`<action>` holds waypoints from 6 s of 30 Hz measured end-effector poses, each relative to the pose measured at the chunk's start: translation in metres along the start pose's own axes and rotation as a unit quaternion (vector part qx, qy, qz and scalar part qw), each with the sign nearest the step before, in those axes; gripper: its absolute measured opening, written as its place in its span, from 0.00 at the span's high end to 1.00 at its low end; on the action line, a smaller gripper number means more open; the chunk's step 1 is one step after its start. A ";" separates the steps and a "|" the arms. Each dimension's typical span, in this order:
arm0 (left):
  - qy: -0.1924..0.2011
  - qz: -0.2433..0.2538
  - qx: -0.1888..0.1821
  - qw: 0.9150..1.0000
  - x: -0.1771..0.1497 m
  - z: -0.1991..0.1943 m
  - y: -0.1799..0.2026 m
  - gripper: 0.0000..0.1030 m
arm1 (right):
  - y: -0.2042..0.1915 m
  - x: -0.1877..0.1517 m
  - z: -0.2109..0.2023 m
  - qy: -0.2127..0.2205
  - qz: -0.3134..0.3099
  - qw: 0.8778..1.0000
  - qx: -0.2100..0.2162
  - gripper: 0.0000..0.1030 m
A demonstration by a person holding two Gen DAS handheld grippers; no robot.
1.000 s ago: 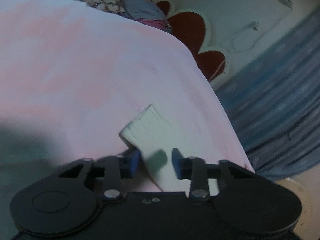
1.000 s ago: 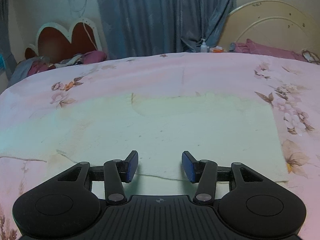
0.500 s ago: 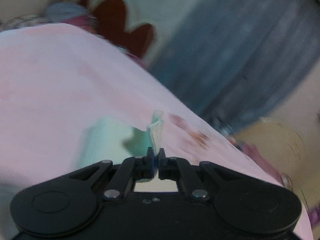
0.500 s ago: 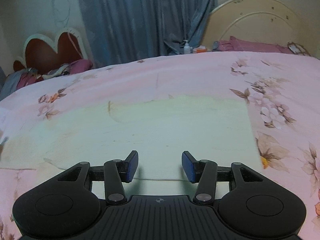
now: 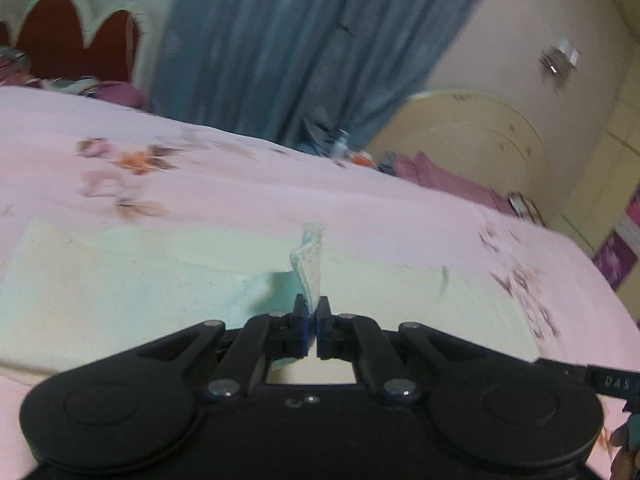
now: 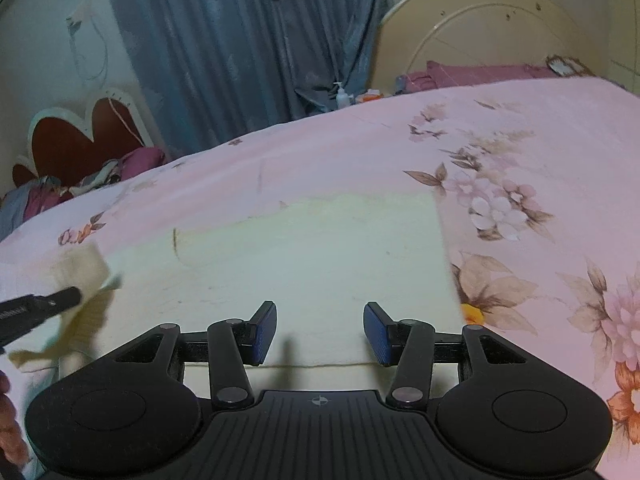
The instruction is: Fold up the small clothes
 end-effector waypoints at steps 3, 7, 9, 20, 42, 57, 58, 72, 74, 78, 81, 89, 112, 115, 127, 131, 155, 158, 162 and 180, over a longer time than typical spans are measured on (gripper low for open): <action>-0.014 0.016 -0.012 1.000 -0.006 0.006 0.014 0.97 | 0.010 0.000 -0.003 0.000 0.013 1.000 0.002 0.52; -0.046 0.031 -0.025 0.998 -0.020 0.028 0.037 0.95 | 0.022 0.003 -0.007 0.000 0.029 1.000 0.006 0.52; -0.073 0.032 -0.036 0.996 -0.029 0.039 0.045 0.73 | 0.026 0.005 -0.009 -0.001 0.035 0.999 0.009 0.52; -0.016 0.021 0.026 0.999 -0.035 -0.039 0.001 0.34 | -0.014 0.009 0.006 -0.027 0.075 0.988 0.132 0.52; -0.035 -0.033 0.106 0.993 -0.042 -0.047 -0.088 0.59 | -0.070 0.023 0.046 -0.002 0.001 0.992 0.123 0.97; -0.058 -0.011 0.063 0.996 -0.041 -0.041 -0.083 0.89 | 0.039 0.040 0.001 0.037 0.034 0.998 0.025 0.97; -0.059 -0.010 0.063 0.996 -0.041 -0.041 -0.082 0.89 | 0.038 0.040 0.000 0.036 0.034 0.998 0.025 0.97; -0.067 -0.010 0.057 0.996 -0.039 -0.037 -0.085 0.89 | 0.049 0.019 0.005 0.013 0.043 0.999 0.010 0.97; -0.069 -0.008 0.057 0.996 -0.039 -0.037 -0.085 0.89 | 0.050 0.015 0.006 0.007 0.044 0.999 0.005 0.97; -0.074 -0.003 0.057 0.996 -0.038 -0.035 -0.084 0.89 | 0.052 0.006 0.012 -0.008 0.045 0.999 -0.003 0.97; -0.078 0.000 0.055 0.995 -0.037 -0.034 -0.084 0.88 | 0.055 0.001 0.016 -0.020 0.044 0.999 -0.007 0.97; -0.019 0.017 0.046 0.999 -0.024 -0.066 -0.076 0.56 | 0.043 0.015 -0.013 0.046 -0.032 0.997 -0.050 0.45; -0.048 0.080 0.009 0.996 0.019 0.053 -0.030 0.53 | -0.042 0.027 0.077 -0.025 -0.053 0.994 0.090 0.87; -0.054 0.080 0.038 0.995 0.022 0.073 -0.052 0.52 | -0.049 0.022 0.096 -0.049 -0.063 0.989 0.128 0.87; -0.058 0.103 -0.017 0.993 -0.007 0.040 0.015 0.54 | -0.074 0.013 0.090 -0.048 -0.107 0.988 0.104 0.87; -0.059 0.144 -0.004 0.988 -0.027 0.035 0.011 0.52 | -0.047 0.005 0.085 -0.045 -0.114 0.990 0.068 0.87; -0.045 0.142 0.023 0.989 -0.049 -0.026 0.010 0.54 | -0.002 -0.022 0.018 -0.040 -0.112 0.992 0.032 0.87; -0.054 0.132 0.029 0.989 -0.053 -0.031 -0.016 0.56 | 0.032 -0.021 0.016 -0.036 -0.093 0.995 -0.020 0.87; -0.050 0.138 0.027 0.989 -0.050 -0.039 -0.015 0.56 | 0.040 -0.017 0.001 -0.019 -0.072 0.997 -0.025 0.87; -0.066 0.130 0.029 0.989 -0.056 -0.032 -0.015 0.53 | 0.031 -0.019 0.013 -0.040 -0.068 0.996 -0.051 0.87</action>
Point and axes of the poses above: each gripper's, at about its wrist camera, not at the fingertips, and z roughly the way its jaws point, y to its right, x to its top, the point moved 4 cm from there along z, roughly the way its jaws point, and after that the axes turned 6 degrees about y, right-handed, at the moved point
